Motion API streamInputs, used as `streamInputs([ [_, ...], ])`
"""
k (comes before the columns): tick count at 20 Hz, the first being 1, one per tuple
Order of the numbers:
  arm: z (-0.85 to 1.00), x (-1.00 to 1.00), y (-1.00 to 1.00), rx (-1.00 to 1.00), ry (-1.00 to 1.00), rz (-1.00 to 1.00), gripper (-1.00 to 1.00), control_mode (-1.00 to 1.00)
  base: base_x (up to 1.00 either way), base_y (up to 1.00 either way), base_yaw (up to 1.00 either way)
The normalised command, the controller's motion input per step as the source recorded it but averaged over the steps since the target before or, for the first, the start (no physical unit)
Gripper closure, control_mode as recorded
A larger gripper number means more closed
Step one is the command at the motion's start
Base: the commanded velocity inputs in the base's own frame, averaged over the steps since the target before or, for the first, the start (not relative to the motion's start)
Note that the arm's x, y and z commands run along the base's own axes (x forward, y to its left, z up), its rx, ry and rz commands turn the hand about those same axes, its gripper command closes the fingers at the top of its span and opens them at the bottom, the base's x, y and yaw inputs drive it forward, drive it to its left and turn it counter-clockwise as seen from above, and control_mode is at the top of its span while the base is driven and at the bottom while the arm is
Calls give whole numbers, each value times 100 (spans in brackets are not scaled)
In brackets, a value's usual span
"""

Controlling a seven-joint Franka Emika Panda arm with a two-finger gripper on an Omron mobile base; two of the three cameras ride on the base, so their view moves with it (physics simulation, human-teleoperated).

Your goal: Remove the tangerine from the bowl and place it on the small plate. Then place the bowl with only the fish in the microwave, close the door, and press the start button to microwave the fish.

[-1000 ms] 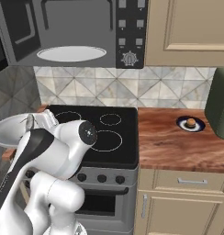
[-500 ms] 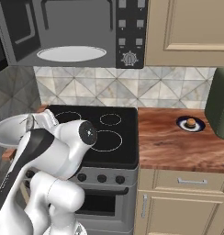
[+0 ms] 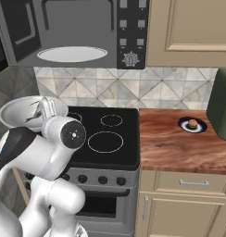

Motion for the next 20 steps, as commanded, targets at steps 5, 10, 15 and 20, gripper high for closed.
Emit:
streamInputs([
  [5,47,2,14,9,-24,-19,100,-100,0,0,0],
  [10,64,0,7,8,-35,-13,100,-100,0,0,0],
  [15,65,15,-13,1,-12,-12,100,-100,0,0,0],
  [20,51,61,-2,0,4,-6,100,-100,0,0,0],
])
